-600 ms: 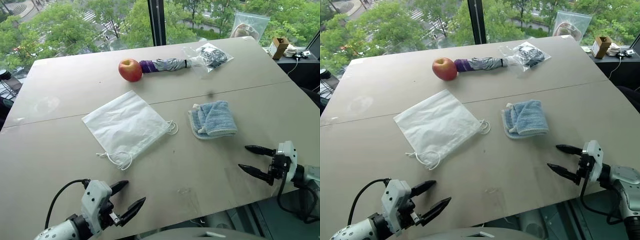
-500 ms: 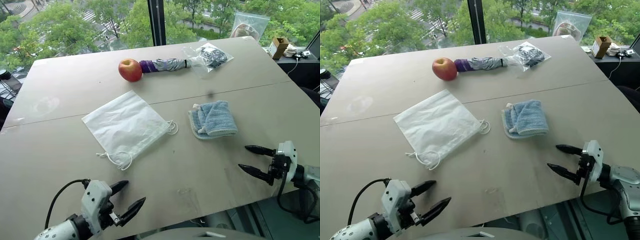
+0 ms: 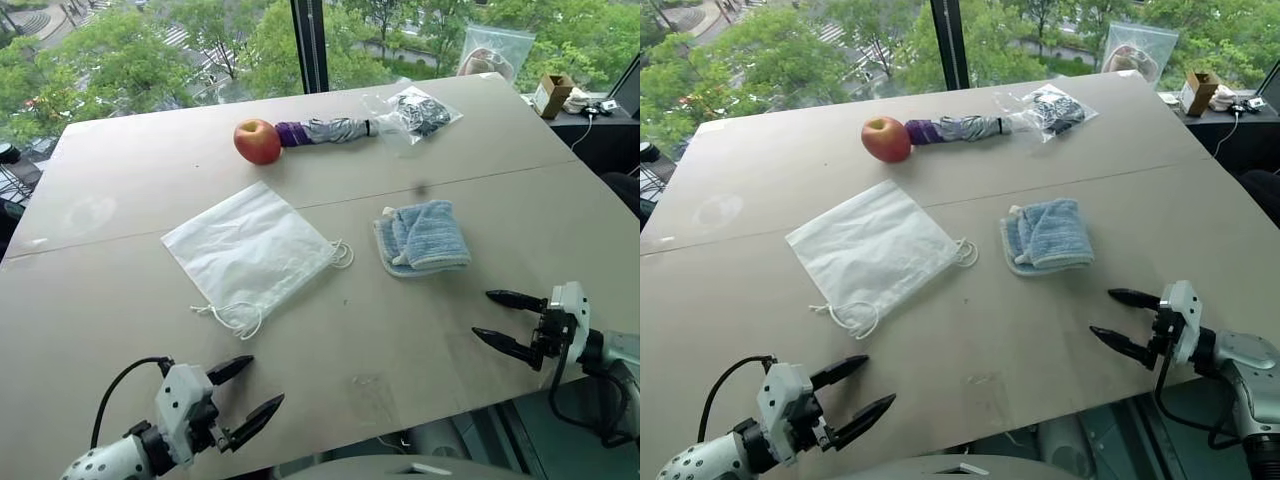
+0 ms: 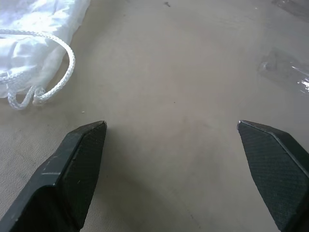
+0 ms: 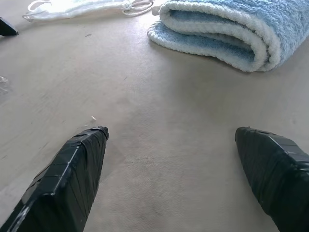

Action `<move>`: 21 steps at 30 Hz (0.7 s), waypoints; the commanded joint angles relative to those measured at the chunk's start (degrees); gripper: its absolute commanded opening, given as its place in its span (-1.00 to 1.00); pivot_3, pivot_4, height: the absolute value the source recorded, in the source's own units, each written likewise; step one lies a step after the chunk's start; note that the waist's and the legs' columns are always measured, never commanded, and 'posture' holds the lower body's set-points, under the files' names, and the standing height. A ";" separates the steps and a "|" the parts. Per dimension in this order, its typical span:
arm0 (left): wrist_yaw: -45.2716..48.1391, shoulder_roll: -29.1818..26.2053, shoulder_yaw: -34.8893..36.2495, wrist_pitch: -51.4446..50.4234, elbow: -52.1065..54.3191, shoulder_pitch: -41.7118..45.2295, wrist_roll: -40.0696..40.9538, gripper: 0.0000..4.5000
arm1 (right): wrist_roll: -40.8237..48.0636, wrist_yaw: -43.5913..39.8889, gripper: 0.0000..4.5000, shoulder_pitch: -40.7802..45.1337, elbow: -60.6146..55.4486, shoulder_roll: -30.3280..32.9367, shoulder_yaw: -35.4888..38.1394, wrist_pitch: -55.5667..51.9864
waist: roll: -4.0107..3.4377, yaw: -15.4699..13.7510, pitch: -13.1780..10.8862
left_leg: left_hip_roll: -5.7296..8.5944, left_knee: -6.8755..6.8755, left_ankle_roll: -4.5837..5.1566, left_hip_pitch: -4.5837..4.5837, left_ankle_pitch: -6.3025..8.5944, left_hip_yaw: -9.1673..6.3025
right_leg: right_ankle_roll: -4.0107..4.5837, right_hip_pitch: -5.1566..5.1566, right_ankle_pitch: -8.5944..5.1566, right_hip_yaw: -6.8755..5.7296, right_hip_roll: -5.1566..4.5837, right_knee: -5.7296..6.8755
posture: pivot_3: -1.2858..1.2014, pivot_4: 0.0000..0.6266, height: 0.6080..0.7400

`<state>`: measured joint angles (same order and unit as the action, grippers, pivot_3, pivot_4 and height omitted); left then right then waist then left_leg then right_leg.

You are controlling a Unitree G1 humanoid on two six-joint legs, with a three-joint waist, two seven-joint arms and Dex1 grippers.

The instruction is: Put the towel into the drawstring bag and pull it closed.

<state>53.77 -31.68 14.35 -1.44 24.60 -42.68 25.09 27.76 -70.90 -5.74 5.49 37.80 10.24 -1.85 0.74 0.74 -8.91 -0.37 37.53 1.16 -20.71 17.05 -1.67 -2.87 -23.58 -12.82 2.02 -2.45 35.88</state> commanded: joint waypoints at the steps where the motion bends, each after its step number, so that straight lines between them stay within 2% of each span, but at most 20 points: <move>1: 2.66 -0.62 1.64 2.36 -0.25 -1.05 1.49 0.99 | 1.34 -0.67 1.00 -0.18 -2.20 -0.28 0.60 0.38 | 0.03 0.06 -0.03 | 0.00 0.00 0.00 0.00 0.00 0.02 | 0.01 0.00 0.00 0.03 0.00 0.00 | 0.03 -0.52 1.00; 4: 2.50 -0.42 3.11 2.61 2.11 0.26 3.76 0.99 | 2.59 -1.22 1.00 0.33 -3.33 -0.94 0.55 0.34 | 0.12 0.03 -0.10 | 0.00 0.00 0.00 -0.01 0.00 0.09 | 0.01 -0.02 0.01 0.11 0.00 -0.01 | 0.03 -0.52 1.00; 7: -2.79 1.15 3.98 0.78 5.83 2.14 3.99 0.99 | 5.01 -2.41 1.00 1.26 -5.06 -1.45 0.44 -0.82 | 0.17 -0.06 -0.18 | 0.01 0.07 0.00 -0.03 0.00 0.09 | 0.01 -0.02 0.02 0.14 -0.02 -0.01 | 0.03 -0.52 1.00; 9: -7.04 2.88 2.76 0.29 9.32 2.96 1.19 0.99 | 6.17 -2.12 1.00 1.71 -7.08 -2.05 0.44 -1.49 | 0.16 -0.05 -0.18 | 0.00 0.26 0.00 -0.09 0.00 0.03 | -0.01 0.00 0.03 0.12 -0.02 0.02 | 0.03 -0.52 1.00; 13: -18.11 7.31 -0.67 -0.98 11.77 8.00 -8.21 0.99 | 6.19 -1.55 1.00 2.24 -10.33 -3.06 -0.99 -1.90 | 0.17 -0.07 -0.19 | 0.04 0.45 -0.01 -0.10 0.01 0.04 | -0.03 0.12 0.06 0.15 -0.04 0.02 | 0.03 -0.52 1.00; 21: -29.45 5.63 -6.01 0.04 3.34 20.36 -29.51 0.99 | 6.36 0.61 1.00 1.03 -17.61 -4.16 -3.75 -3.98 | 0.15 -0.14 -0.19 | 0.07 0.71 -0.01 -0.09 0.01 -0.16 | -0.03 0.23 0.08 -0.04 0.01 0.21 | 0.03 -0.52 1.00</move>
<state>27.24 -25.59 9.76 -3.15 29.14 -24.53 0.67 32.72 -71.21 -4.25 -8.17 33.75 6.53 -5.11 0.90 0.60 -9.10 -0.30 38.24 1.15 -20.80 17.06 -1.84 -2.89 -23.35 -12.75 1.98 -2.45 36.10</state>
